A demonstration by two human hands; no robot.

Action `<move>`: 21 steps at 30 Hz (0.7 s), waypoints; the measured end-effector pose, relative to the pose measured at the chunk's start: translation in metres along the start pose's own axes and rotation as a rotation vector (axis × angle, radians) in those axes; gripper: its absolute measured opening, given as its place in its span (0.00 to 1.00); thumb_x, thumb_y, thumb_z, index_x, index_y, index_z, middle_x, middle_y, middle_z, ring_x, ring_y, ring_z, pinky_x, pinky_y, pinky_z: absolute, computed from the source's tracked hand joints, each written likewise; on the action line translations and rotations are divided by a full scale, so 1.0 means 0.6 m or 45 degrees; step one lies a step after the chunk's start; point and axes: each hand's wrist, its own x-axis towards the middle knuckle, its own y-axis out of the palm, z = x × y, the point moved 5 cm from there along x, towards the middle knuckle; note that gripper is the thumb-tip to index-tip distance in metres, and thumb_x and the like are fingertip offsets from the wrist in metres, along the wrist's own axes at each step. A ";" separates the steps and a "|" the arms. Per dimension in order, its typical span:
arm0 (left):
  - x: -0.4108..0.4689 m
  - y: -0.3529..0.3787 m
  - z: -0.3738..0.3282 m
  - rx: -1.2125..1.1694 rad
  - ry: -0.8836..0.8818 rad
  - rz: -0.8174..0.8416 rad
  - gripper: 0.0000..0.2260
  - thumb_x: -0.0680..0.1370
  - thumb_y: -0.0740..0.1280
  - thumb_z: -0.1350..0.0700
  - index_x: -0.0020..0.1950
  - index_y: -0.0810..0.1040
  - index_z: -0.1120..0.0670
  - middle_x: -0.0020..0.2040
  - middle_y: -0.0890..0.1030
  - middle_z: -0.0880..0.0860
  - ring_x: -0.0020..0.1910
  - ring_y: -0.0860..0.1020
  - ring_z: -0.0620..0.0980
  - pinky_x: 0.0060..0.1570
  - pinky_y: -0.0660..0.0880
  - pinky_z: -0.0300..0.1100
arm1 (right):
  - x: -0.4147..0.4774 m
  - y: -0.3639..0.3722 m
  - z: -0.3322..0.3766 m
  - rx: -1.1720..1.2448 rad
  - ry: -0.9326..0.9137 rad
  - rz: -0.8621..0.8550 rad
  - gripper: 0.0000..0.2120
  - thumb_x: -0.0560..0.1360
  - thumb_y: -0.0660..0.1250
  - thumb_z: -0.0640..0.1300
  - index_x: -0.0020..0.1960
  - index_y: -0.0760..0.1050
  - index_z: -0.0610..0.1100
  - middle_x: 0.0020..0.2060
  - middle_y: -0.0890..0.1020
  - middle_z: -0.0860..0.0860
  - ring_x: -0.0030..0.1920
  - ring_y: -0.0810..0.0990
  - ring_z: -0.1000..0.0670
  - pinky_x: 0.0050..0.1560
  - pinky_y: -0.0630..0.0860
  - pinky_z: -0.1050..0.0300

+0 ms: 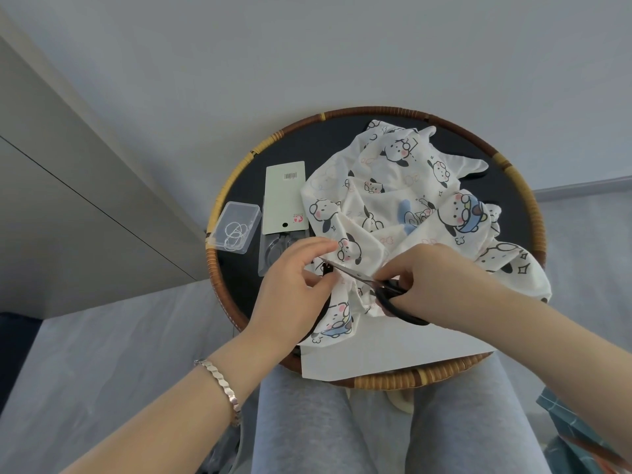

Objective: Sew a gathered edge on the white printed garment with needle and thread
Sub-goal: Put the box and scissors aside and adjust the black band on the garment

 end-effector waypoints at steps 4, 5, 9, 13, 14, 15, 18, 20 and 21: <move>0.001 -0.004 0.002 0.003 0.003 -0.061 0.17 0.74 0.69 0.59 0.61 0.75 0.47 0.60 0.72 0.40 0.40 0.80 0.40 0.48 0.78 0.36 | 0.009 0.006 -0.021 0.014 0.077 -0.032 0.06 0.70 0.66 0.49 0.45 0.79 0.58 0.31 0.78 0.58 0.34 0.75 0.56 0.31 0.72 0.63; 0.001 -0.009 0.004 0.005 -0.006 -0.110 0.18 0.74 0.69 0.58 0.63 0.74 0.49 0.60 0.72 0.41 0.45 0.79 0.40 0.50 0.77 0.35 | 0.012 0.007 -0.028 0.043 0.095 -0.056 0.05 0.71 0.66 0.49 0.45 0.79 0.57 0.31 0.78 0.57 0.33 0.74 0.57 0.30 0.72 0.62; 0.002 -0.045 0.020 0.061 -0.068 -0.339 0.13 0.75 0.68 0.57 0.59 0.77 0.52 0.53 0.76 0.44 0.52 0.75 0.39 0.49 0.72 0.26 | 0.038 0.020 -0.029 0.145 0.119 -0.138 0.04 0.72 0.66 0.49 0.48 0.75 0.54 0.28 0.72 0.59 0.31 0.71 0.57 0.27 0.64 0.65; -0.021 -0.108 0.076 -0.037 -0.344 -0.524 0.06 0.75 0.68 0.58 0.50 0.82 0.53 0.43 0.80 0.42 0.44 0.77 0.36 0.42 0.70 0.23 | 0.073 0.054 0.049 0.216 -0.053 -0.139 0.07 0.72 0.66 0.50 0.50 0.76 0.52 0.29 0.73 0.57 0.29 0.72 0.59 0.27 0.66 0.66; -0.022 -0.109 0.091 -0.072 -0.418 -0.521 0.04 0.75 0.68 0.58 0.48 0.82 0.53 0.42 0.80 0.43 0.43 0.77 0.37 0.42 0.70 0.25 | 0.076 0.057 0.063 0.253 -0.085 -0.152 0.06 0.72 0.66 0.49 0.49 0.76 0.52 0.29 0.74 0.57 0.29 0.73 0.58 0.27 0.68 0.67; -0.037 -0.131 0.113 -0.080 -0.487 -0.567 0.04 0.75 0.68 0.58 0.46 0.82 0.53 0.41 0.81 0.44 0.43 0.77 0.38 0.43 0.70 0.29 | 0.081 0.065 0.097 0.276 -0.162 -0.143 0.05 0.72 0.66 0.49 0.47 0.76 0.51 0.29 0.76 0.56 0.30 0.75 0.57 0.29 0.70 0.66; -0.080 -0.177 0.179 0.038 -0.624 -0.605 0.04 0.74 0.69 0.60 0.41 0.83 0.55 0.40 0.82 0.50 0.40 0.78 0.44 0.43 0.70 0.33 | 0.092 0.091 0.177 0.312 -0.314 -0.105 0.06 0.71 0.67 0.49 0.47 0.78 0.51 0.34 0.78 0.55 0.41 0.78 0.51 0.43 0.76 0.57; -0.110 -0.198 0.226 0.127 -0.726 -0.567 0.03 0.73 0.69 0.62 0.41 0.83 0.58 0.41 0.83 0.53 0.42 0.79 0.48 0.46 0.71 0.37 | 0.099 0.118 0.214 0.313 -0.352 -0.046 0.08 0.71 0.67 0.49 0.49 0.78 0.51 0.34 0.77 0.55 0.42 0.78 0.50 0.45 0.77 0.54; -0.135 -0.209 0.252 0.152 -0.791 -0.557 0.04 0.73 0.69 0.63 0.42 0.84 0.59 0.42 0.83 0.54 0.43 0.79 0.49 0.47 0.71 0.37 | 0.104 0.139 0.234 0.295 -0.372 -0.003 0.08 0.71 0.67 0.49 0.49 0.78 0.50 0.32 0.76 0.55 0.42 0.78 0.50 0.44 0.77 0.54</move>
